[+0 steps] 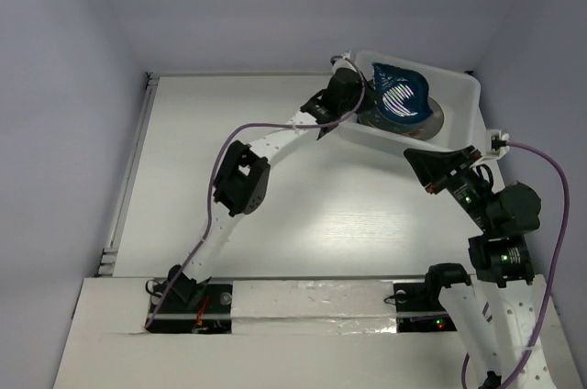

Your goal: Place the plates into the plastic bin on the countertop

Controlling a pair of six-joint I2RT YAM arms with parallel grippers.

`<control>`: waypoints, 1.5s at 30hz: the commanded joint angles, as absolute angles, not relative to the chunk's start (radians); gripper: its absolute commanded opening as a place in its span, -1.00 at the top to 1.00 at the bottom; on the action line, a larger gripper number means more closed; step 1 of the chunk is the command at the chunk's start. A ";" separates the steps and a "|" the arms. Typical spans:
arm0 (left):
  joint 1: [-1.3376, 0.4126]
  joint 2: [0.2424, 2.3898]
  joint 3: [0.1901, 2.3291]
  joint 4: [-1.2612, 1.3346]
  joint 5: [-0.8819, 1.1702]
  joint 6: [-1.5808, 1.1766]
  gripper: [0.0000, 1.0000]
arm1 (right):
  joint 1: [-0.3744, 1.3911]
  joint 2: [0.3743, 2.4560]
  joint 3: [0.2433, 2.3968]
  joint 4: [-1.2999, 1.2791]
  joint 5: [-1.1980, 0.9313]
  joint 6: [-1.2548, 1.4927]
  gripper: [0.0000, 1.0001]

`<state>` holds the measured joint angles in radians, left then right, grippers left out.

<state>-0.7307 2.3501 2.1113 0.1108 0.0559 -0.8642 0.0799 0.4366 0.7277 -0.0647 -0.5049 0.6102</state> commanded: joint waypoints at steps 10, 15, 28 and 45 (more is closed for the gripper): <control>-0.750 2.468 2.378 0.210 0.032 -0.900 1.00 | 0.089 0.425 0.758 -0.077 -0.497 0.578 0.74; -0.750 2.485 2.373 0.202 0.034 -0.897 0.89 | 0.089 0.430 0.758 -0.077 -0.497 0.580 0.74; -0.750 2.474 2.345 0.181 0.069 -0.876 0.35 | 0.089 0.391 0.808 -0.152 -0.405 0.552 0.67; -0.770 2.146 2.119 0.124 -0.178 -0.468 -0.69 | 0.089 0.376 0.856 -0.178 -0.273 0.578 -0.64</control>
<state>-0.7536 2.3135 2.1567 0.0422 -0.1116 -0.5972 0.0799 0.3862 0.8066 -0.1913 -0.3084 0.5800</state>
